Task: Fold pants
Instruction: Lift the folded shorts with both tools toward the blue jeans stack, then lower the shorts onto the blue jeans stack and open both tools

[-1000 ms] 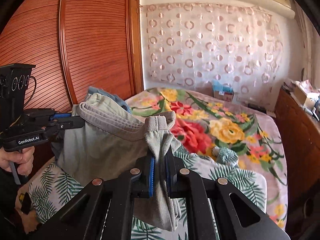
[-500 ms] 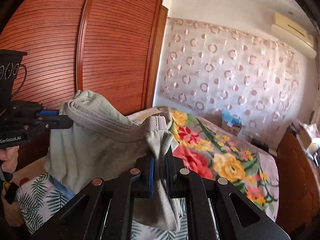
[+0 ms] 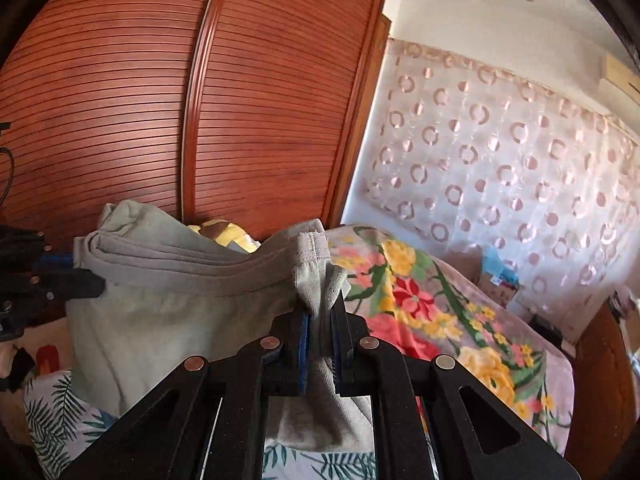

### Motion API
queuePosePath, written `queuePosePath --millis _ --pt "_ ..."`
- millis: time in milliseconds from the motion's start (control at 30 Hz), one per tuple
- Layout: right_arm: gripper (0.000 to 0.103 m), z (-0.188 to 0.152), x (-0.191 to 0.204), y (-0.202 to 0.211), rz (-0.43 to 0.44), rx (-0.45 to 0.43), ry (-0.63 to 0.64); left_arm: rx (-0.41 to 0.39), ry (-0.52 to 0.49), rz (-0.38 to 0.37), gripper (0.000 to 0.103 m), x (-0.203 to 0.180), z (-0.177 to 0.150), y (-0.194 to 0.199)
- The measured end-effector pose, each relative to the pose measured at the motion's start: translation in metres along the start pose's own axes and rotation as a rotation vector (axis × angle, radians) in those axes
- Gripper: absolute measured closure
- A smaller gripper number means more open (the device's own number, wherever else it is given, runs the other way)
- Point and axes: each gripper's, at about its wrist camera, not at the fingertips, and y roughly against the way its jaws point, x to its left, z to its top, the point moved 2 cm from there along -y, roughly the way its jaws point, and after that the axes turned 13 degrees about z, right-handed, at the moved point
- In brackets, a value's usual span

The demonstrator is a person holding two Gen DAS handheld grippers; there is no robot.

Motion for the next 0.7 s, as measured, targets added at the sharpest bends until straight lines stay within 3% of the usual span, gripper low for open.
queuePosePath --millis 367,600,700 --pt "0.094 -0.001 -0.024 -0.040 0.117 0.026 0.049 0.080 0.075 0.092 0.090 0.024 -0.027 -0.022" --pt "0.094 -0.014 -0.040 -0.063 0.137 0.081 -0.046 0.156 0.084 0.114 0.089 0.029 -0.043 -0.039" --pt "0.085 -0.010 -0.046 -0.057 0.142 0.075 -0.084 0.156 0.081 0.114 0.088 0.032 -0.043 -0.037"
